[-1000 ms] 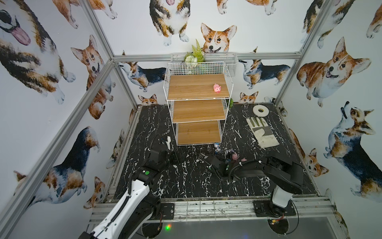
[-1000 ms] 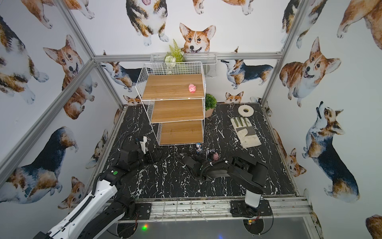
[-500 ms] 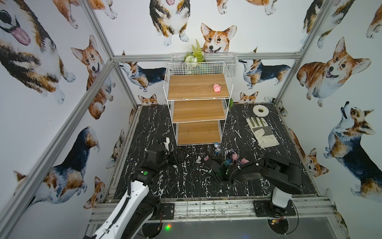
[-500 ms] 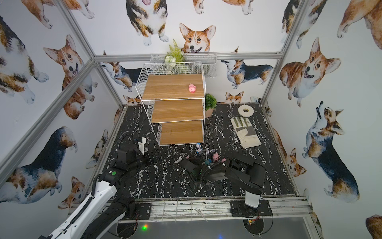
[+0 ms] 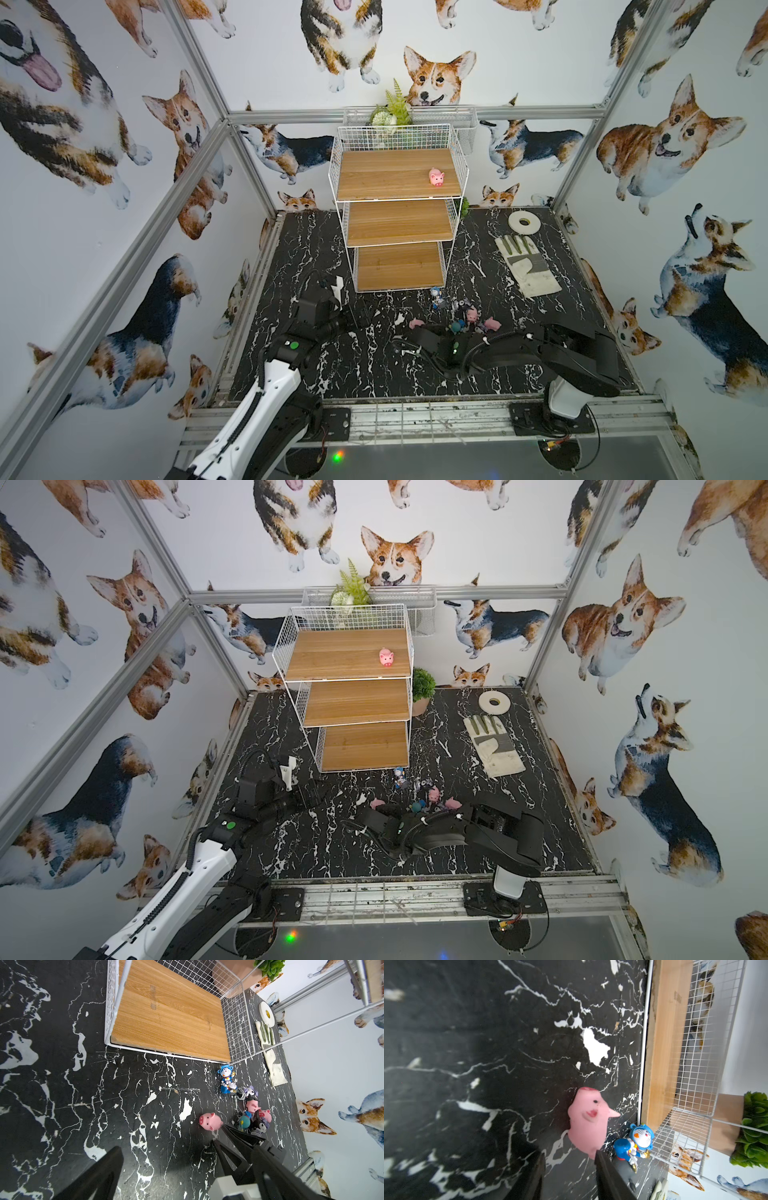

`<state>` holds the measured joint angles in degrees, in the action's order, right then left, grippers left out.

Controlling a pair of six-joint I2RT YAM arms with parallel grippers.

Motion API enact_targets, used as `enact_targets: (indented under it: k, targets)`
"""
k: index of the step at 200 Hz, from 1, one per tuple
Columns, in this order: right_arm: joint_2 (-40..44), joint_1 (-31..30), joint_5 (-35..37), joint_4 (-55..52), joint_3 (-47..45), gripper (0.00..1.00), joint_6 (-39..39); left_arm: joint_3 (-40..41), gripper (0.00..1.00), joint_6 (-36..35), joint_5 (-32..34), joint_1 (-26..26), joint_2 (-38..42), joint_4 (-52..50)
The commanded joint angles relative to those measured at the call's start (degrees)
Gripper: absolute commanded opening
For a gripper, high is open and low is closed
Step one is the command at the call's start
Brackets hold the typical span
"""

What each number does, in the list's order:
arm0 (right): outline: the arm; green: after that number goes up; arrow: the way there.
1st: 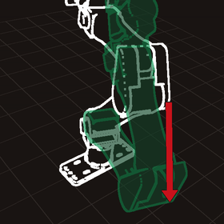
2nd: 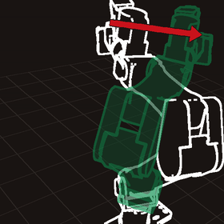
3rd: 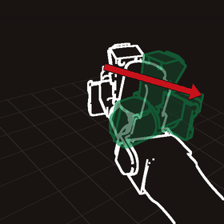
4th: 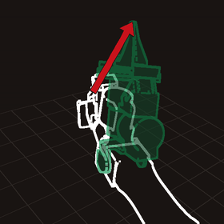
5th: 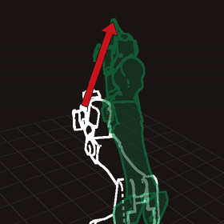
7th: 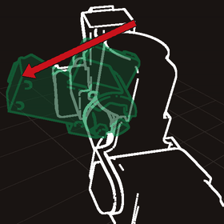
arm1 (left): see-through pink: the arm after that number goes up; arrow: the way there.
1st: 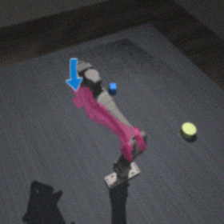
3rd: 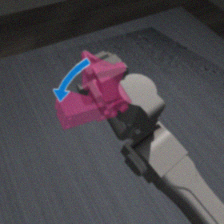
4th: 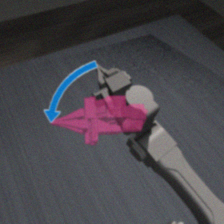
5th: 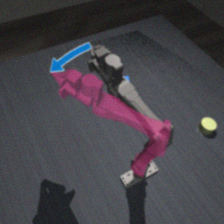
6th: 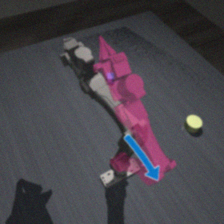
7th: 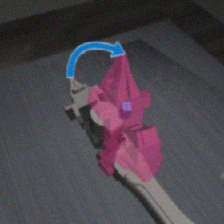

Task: Organize plastic toys on shelves
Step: Move the plastic toy to the center of the board, then pick up the plastic toy at the center of the board.

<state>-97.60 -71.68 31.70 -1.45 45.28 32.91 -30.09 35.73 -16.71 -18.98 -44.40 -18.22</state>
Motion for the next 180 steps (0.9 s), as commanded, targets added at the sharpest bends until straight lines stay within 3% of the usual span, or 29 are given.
enact_targets:
  k: [1, 25, 41, 58, 78, 115, 180]
  targets:
    - [2.4, -0.2, -6.6, -6.4, -0.9, 0.47, -3.0, -0.3, 1.0, -0.3, -1.6, 0.1, -0.7, 1.6]
    - [8.3, 0.6, -8.1, -6.6, -1.3, 0.54, -6.7, 0.2, 1.0, -1.1, -3.9, -1.1, -3.0, 4.0]
    - [13.3, 3.4, -10.8, -8.8, -1.1, 0.59, -13.8, 0.4, 1.0, -3.1, -4.0, -4.2, -6.6, 6.5]
    - [19.0, 9.1, -14.7, -12.6, -0.9, 0.62, -24.3, 1.5, 1.0, -4.4, -2.1, -10.8, -11.4, 12.8]
    - [25.9, 14.9, -19.4, -12.5, -3.9, 0.75, -33.8, -0.1, 1.0, -9.7, 2.5, -18.1, -18.2, 18.0]
    - [38.3, 20.4, -18.6, -11.0, -10.1, 0.91, -45.3, -4.7, 0.97, -13.8, -4.7, -18.3, -32.4, 28.7]
    - [43.8, 23.2, -21.6, -10.9, -14.2, 0.95, -48.7, -7.4, 0.92, -20.0, -9.7, -18.4, -44.9, 31.1]
